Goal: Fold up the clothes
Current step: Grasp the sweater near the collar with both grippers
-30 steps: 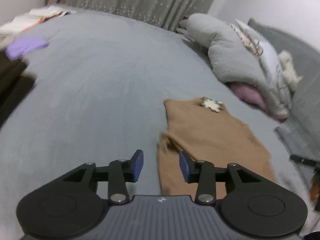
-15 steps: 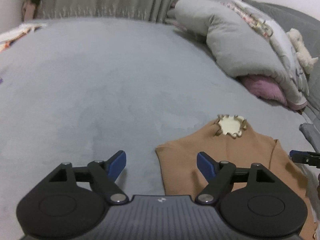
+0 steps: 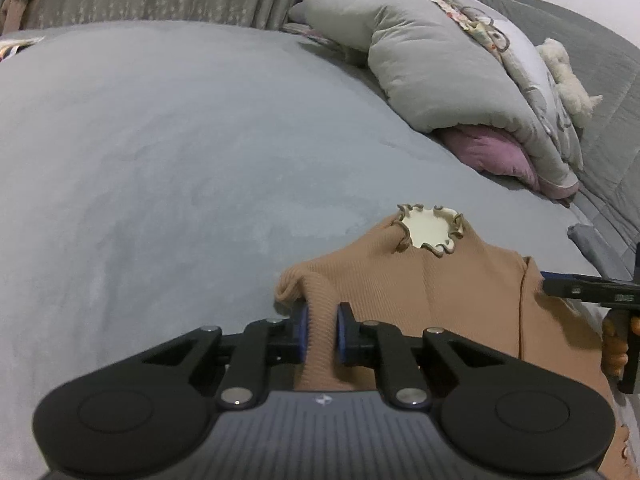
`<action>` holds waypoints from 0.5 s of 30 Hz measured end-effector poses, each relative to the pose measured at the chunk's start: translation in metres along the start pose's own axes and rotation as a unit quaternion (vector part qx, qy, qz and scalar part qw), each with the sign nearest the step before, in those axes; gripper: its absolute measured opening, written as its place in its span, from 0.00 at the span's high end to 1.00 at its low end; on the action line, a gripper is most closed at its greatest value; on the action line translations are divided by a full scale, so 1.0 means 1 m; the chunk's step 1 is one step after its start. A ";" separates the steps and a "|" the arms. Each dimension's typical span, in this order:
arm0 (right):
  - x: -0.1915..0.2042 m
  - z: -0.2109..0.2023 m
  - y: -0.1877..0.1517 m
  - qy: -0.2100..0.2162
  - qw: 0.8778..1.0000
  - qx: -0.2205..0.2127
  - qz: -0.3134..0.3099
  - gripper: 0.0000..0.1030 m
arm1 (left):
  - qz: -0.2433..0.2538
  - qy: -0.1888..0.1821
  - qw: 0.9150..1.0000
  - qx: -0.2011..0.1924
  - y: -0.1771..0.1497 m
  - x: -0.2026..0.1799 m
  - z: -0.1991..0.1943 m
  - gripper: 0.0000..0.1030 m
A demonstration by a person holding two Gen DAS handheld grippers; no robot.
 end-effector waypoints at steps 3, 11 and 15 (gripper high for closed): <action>0.012 0.002 0.001 -0.024 0.999 -0.013 -0.033 0.88 | 0.007 0.015 1.000 -0.007 0.001 -0.004 0.000 0.91; 0.042 -0.020 0.012 -0.094 0.988 -0.070 -0.104 0.93 | 0.037 0.060 0.996 -0.046 0.014 -0.029 -0.011 0.91; 0.051 -0.016 0.008 -0.125 0.982 -0.065 -0.125 0.93 | 0.032 0.073 0.996 -0.032 0.009 -0.017 0.000 0.91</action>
Point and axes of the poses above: each gripper's, at about its wrist camera, not at the fingertips, and z roughly the way its jaws point, x to its left, y to its top, the point moved 1 cm from there along z, roughly the way its jaws point, and after that the axes turned 13 degrees about -y, right-handed, at the moved point
